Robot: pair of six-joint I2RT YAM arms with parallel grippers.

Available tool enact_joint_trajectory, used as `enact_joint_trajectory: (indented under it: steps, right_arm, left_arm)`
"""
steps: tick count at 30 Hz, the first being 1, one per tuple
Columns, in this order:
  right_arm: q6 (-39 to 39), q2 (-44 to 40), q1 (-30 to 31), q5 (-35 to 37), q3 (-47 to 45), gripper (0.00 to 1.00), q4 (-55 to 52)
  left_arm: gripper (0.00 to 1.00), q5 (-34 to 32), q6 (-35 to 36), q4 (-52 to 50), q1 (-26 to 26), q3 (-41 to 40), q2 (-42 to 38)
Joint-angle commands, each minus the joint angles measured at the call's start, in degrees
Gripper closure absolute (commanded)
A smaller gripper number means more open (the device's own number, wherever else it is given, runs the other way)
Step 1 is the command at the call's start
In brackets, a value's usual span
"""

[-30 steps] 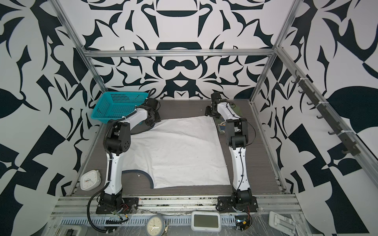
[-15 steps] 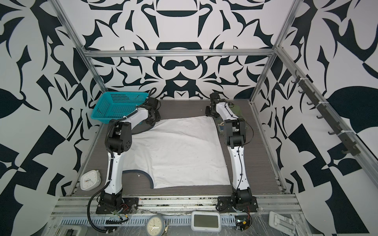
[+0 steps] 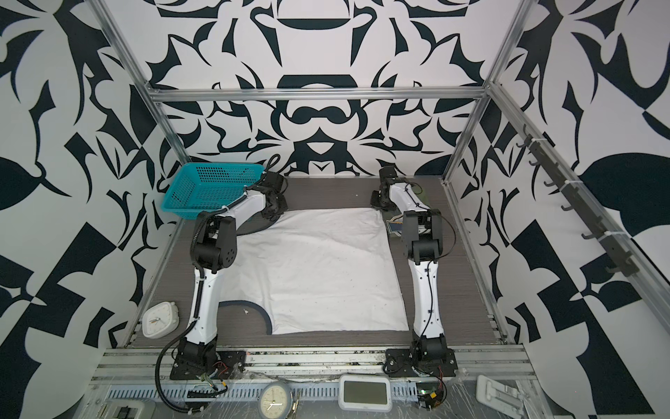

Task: Fold and stack tank tops
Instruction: Fold the tank top at the center of the table.

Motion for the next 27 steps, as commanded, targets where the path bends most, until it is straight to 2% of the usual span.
enact_joint_trajectory:
  steps: [1, 6, 10, 18, 27]
  right_arm:
    - [1.1, -1.6, -2.6, 0.6, -1.3, 0.91, -0.3]
    - [0.6, -1.8, -3.0, 0.6, -1.0, 0.92, -0.3]
    - [1.0, -2.5, -3.0, -0.3, -1.5, 1.00, -0.2]
    - [2.4, -11.7, -2.5, -5.3, -9.6, 1.00, 4.4]
    - [2.3, -21.7, -1.6, -3.9, -22.5, 1.00, 9.7]
  left_arm:
    - [0.89, 2.1, 0.3, -1.5, -1.8, 1.6, 3.2]
    - [0.93, 2.3, 0.6, -1.5, -3.0, 5.2, 5.1]
    - [0.99, 1.6, 0.9, -1.3, -3.2, 5.4, 4.5]
    - [1.00, -2.1, 1.7, 5.1, -3.2, -4.1, -6.5]
    - [1.00, -2.6, 1.9, 12.5, -3.1, -14.2, -16.0]
